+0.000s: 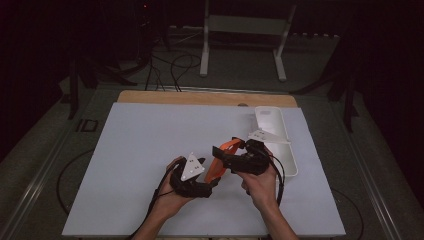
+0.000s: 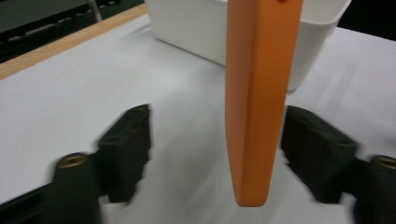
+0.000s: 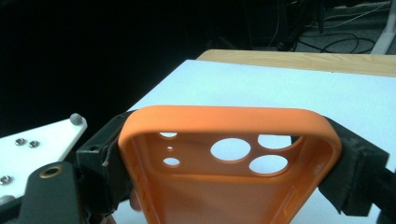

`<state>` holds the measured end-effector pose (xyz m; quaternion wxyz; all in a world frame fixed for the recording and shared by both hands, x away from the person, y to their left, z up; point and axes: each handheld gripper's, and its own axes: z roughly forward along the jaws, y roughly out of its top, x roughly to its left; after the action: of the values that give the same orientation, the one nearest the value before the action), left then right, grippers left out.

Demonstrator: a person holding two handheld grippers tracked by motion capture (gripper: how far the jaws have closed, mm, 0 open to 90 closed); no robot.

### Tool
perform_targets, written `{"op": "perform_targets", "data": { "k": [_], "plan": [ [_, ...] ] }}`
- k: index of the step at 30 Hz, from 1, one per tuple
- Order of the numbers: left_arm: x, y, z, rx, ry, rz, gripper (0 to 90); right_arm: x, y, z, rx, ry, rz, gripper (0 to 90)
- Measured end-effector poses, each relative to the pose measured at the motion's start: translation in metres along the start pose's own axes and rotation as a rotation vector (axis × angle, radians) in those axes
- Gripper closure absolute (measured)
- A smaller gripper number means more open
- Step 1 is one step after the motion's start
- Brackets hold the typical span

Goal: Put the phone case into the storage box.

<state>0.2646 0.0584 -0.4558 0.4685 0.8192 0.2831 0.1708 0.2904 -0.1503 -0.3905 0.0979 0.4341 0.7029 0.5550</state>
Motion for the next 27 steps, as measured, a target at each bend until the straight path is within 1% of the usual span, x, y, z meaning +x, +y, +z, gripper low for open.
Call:
{"op": "perform_targets", "data": {
  "k": [1,2,3,5,8,9,10,11,12,15,18,19,21,27],
  "plan": [
    [0.000,0.000,0.000,0.000,0.000,0.000,15.9,0.000,0.000,0.000,-0.001,-0.002,-0.001,16.4],
    [0.002,0.000,-0.002,-0.014,0.005,-0.016,14.7,0.000,0.000,0.000,-0.001,-0.002,0.000,16.4],
    [0.004,0.000,-0.004,-0.017,-0.002,-0.025,13.1,0.000,0.000,-0.001,-0.001,-0.004,0.001,16.4],
    [0.007,0.001,-0.005,-0.018,0.001,-0.045,7.6,0.000,0.000,-0.001,0.000,-0.006,0.001,16.4],
    [0.012,0.001,-0.008,-0.025,0.008,-0.073,3.6,0.000,0.000,-0.001,-0.003,-0.008,0.001,16.4],
    [0.012,0.001,-0.008,-0.025,0.008,-0.073,2.8,0.000,0.000,-0.001,-0.003,-0.008,0.001,16.4],
    [0.012,0.001,-0.008,-0.025,0.008,-0.073,2.8,0.000,0.000,-0.001,-0.003,-0.010,0.001,16.4],
    [0.017,0.001,-0.012,-0.025,0.013,-0.080,1.7,0.000,0.000,-0.001,-0.002,-0.014,0.000,16.4],
    [0.019,0.000,-0.014,-0.029,0.012,-0.081,0.8,0.000,0.001,-0.001,-0.004,-0.016,-0.001,16.4],
    [0.021,-0.001,-0.017,-0.036,0.023,-0.087,0.7,0.000,0.001,-0.002,-0.005,-0.017,-0.001,16.4],
    [0.027,-0.003,-0.022,-0.045,0.025,-0.091,0.4,0.000,0.002,-0.001,-0.006,-0.021,-0.005,16.3],
    [0.027,-0.003,-0.022,-0.045,0.025,-0.091,0.4,0.000,0.002,-0.001,-0.006,-0.021,-0.005,16.3],
    [0.031,-0.005,-0.026,-0.046,0.039,-0.094,0.4,0.000,0.002,-0.001,-0.006,-0.024,-0.011,16.3],
    [0.037,-0.008,-0.033,-0.054,0.058,-0.105,0.4,0.001,0.004,-0.002,-0.010,-0.033,-0.020,16.3]
  ]
}}
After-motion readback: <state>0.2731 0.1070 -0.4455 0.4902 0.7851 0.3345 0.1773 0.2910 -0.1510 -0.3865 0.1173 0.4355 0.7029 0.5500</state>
